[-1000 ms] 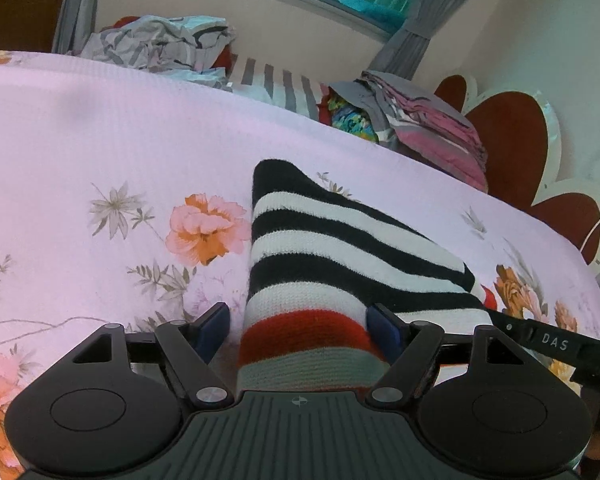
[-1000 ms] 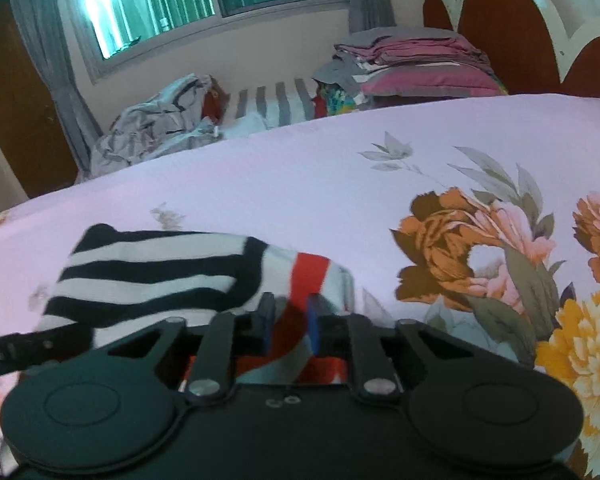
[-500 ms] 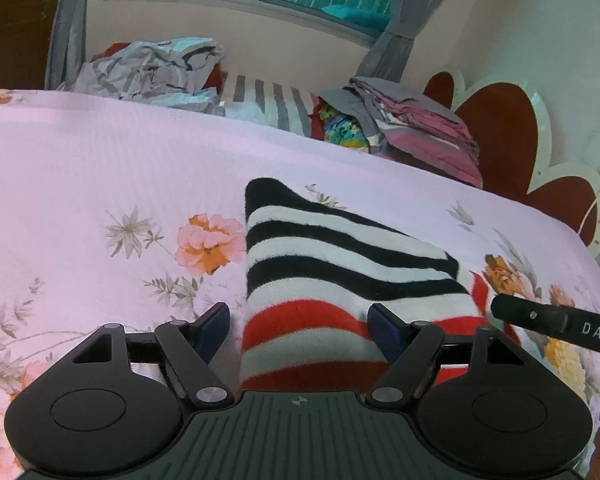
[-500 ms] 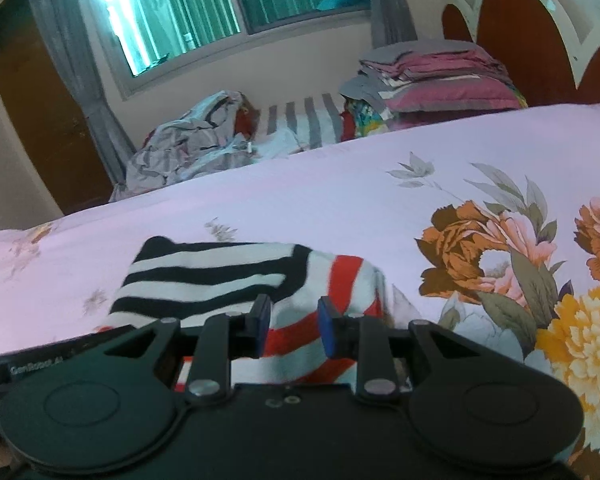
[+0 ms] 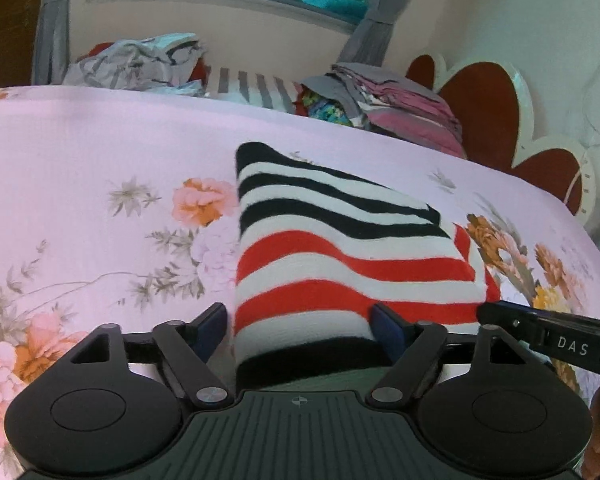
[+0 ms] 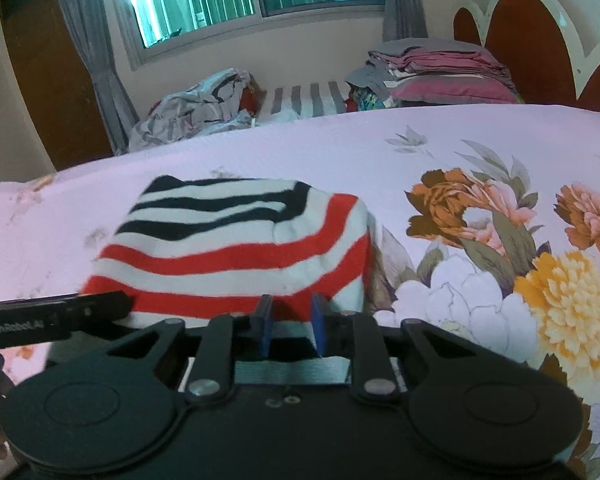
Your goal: Fold small clothes
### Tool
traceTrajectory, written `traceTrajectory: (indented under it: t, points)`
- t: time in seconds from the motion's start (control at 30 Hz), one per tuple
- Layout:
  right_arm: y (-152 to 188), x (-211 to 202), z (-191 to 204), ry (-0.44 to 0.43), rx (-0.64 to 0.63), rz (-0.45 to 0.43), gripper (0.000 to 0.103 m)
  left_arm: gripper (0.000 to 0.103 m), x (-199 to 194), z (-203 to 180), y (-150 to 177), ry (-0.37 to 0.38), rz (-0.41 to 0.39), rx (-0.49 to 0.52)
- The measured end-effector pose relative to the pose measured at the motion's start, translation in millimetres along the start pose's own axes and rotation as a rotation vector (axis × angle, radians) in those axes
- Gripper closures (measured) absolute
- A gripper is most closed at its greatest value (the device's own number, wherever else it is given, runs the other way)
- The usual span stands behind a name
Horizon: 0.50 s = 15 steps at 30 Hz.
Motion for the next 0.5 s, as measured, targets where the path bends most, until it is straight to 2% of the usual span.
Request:
traceTrajectory:
  t: [0.2, 0.37, 0.5]
  points:
    - [-0.4, -29.6, 3.8, -0.045, 0.009, -0.019, 0.078, 0.024, -23.2, -5.0, 1.5, 0.001, -0.009, 0.011]
    - [16.0, -56.7, 3.5, -0.063, -0.016, -0.022, 0.078, 0.024, -40.4, -6.4, 21.8, 0.033, -0.004, -0.011]
    - [32.4, -69.5, 0.8, -0.052, -0.041, -0.027, 0.078, 0.024, -38.8, -7.1, 38.9, 0.048, 0.021, -0.018]
Point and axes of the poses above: each gripper's, at about its wrist camera, not at the fingertips, and x roughly the way its jaws point, z to its left, y to its underside, the point moved 9 cm from there along x, roughly the way its jaws point, and after that the axes turned 10 degrees about x, right-handed, at the moved point
